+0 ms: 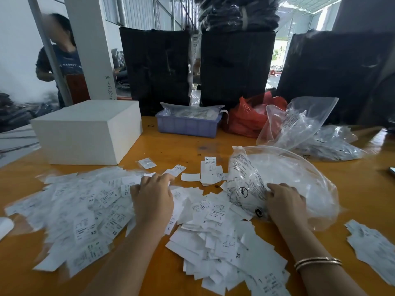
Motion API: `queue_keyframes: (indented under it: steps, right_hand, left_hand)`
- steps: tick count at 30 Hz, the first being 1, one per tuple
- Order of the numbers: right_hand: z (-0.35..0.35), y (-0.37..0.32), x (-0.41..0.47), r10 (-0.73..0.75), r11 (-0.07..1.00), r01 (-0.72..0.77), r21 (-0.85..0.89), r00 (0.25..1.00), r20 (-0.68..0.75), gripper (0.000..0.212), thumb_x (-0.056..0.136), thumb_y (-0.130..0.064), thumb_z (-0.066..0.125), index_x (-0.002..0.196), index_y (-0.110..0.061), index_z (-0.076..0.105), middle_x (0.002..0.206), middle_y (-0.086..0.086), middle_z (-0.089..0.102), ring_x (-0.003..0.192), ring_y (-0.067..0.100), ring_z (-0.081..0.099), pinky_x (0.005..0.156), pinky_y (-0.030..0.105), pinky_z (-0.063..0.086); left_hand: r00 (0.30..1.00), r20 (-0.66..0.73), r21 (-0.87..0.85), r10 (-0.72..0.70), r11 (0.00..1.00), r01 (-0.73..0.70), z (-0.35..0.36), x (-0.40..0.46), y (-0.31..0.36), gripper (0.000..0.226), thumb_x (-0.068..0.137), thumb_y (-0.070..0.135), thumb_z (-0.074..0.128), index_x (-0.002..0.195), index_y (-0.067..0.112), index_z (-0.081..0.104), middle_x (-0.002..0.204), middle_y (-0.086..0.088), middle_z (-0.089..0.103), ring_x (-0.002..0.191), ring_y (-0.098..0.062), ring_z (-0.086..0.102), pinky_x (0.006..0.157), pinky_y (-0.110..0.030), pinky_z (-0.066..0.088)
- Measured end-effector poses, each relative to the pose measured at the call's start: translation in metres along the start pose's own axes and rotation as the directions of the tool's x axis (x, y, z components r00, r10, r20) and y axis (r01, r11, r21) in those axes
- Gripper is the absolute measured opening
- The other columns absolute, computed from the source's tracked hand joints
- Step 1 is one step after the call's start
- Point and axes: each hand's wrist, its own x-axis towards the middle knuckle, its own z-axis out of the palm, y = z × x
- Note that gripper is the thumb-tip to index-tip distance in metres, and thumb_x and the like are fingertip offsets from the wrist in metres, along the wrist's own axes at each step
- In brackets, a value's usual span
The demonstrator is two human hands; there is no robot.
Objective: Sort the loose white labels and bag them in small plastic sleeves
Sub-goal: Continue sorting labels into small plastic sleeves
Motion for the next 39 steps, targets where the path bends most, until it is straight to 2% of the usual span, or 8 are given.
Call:
queue_keyframes:
  steps: [7, 12, 17, 20, 23, 32, 36, 39]
  right_hand:
    - [0.001, -0.002, 0.000, 0.041, 0.986, -0.003, 0.167, 0.973, -0.227, 0.033, 0.094, -0.008, 0.050, 0.119, -0.024, 0.064, 0.110, 0.004, 0.066, 0.112, 0.025, 0.046, 0.089, 0.034, 0.020]
    - [-0.005, -0.012, -0.009, -0.145, 0.911, 0.316, 0.266, 0.847, -0.512, 0.024, 0.084, -0.002, 0.066, 0.104, -0.014, 0.070, 0.084, 0.002, 0.068, 0.089, 0.025, 0.057, 0.076, 0.026, 0.016]
    - [-0.004, -0.024, -0.017, -0.333, 0.792, 0.563, 0.237, 0.723, -0.605, 0.017, 0.086, -0.010, 0.061, 0.098, -0.014, 0.071, 0.075, -0.011, 0.058, 0.076, 0.013, 0.053, 0.078, 0.028, 0.027]
    - [-0.004, -0.039, -0.030, -0.395, 0.627, 0.609, 0.486, 0.786, -0.476, 0.025, 0.087, -0.002, 0.061, 0.099, -0.023, 0.068, 0.077, -0.023, 0.060, 0.075, 0.002, 0.058, 0.072, 0.009, 0.039]
    - [-0.001, -0.049, -0.040, -0.428, 0.542, 0.458, 0.705, 0.872, -0.238, 0.039, 0.088, -0.001, 0.059, 0.096, -0.039, 0.062, 0.074, -0.025, 0.066, 0.069, -0.002, 0.061, 0.061, 0.007, 0.045]
    - [0.001, -0.052, -0.039, -0.386, 0.453, 0.161, 0.877, 0.922, 0.030, 0.023, 0.093, -0.013, 0.052, 0.112, -0.022, 0.062, 0.080, 0.000, 0.070, 0.072, 0.011, 0.065, 0.066, 0.021, 0.053]
    - [0.009, -0.050, -0.035, -0.388, 0.814, 0.298, 0.499, 0.918, 0.084, 0.025, 0.095, -0.035, 0.048, 0.114, -0.027, 0.062, 0.101, -0.012, 0.062, 0.091, 0.009, 0.058, 0.079, 0.019, 0.047]
    - [0.014, -0.049, -0.033, -0.436, 0.899, 0.417, 0.135, 0.881, 0.181, 0.054, 0.084, -0.065, 0.046, 0.125, -0.030, 0.058, 0.117, -0.012, 0.051, 0.114, 0.010, 0.040, 0.095, 0.028, 0.035]
  left_hand:
    - [0.985, 0.029, -0.160, 0.172, 0.973, -0.165, 0.010, -0.006, 0.011, 0.022, 0.089, 0.027, 0.057, 0.110, 0.031, 0.063, 0.119, 0.011, 0.058, 0.116, -0.012, 0.043, 0.090, -0.026, 0.029]
    - [0.941, 0.021, -0.475, 0.339, 0.831, -0.289, 0.007, -0.011, 0.022, 0.020, 0.089, 0.021, 0.060, 0.108, 0.023, 0.067, 0.113, 0.009, 0.062, 0.115, -0.011, 0.046, 0.096, -0.026, 0.032]
    - [0.936, 0.075, -0.612, 0.344, 0.756, -0.229, -0.001, -0.013, 0.025, 0.025, 0.091, 0.023, 0.060, 0.116, 0.026, 0.061, 0.116, 0.017, 0.055, 0.118, -0.006, 0.044, 0.101, -0.024, 0.032]
    - [0.900, 0.170, -0.720, 0.401, 0.674, -0.165, -0.004, -0.013, 0.023, 0.041, 0.090, 0.024, 0.063, 0.123, 0.044, 0.048, 0.123, 0.035, 0.043, 0.121, 0.010, 0.036, 0.101, -0.011, 0.028]
    - [0.847, 0.259, -0.804, 0.465, 0.590, -0.078, -0.006, -0.017, 0.024, 0.052, 0.082, 0.038, 0.068, 0.121, 0.060, 0.040, 0.122, 0.053, 0.033, 0.113, 0.030, 0.029, 0.087, 0.007, 0.026]
    - [0.922, 0.208, -0.853, 0.327, 0.522, 0.007, 0.002, -0.015, 0.030, 0.010, 0.083, 0.047, 0.061, 0.083, 0.039, 0.067, 0.082, 0.017, 0.070, 0.077, -0.002, 0.064, 0.069, -0.016, 0.051]
    - [0.955, 0.229, -0.905, 0.187, 0.403, 0.138, 0.004, -0.012, 0.027, 0.006, 0.089, 0.023, 0.063, 0.084, 0.022, 0.065, 0.086, 0.004, 0.072, 0.083, -0.013, 0.067, 0.072, -0.018, 0.052]
    - [0.959, 0.259, -0.925, 0.112, 0.315, 0.213, 0.003, -0.011, 0.026, 0.002, 0.089, 0.013, 0.061, 0.090, 0.016, 0.061, 0.084, 0.005, 0.074, 0.084, -0.011, 0.069, 0.074, -0.017, 0.053]
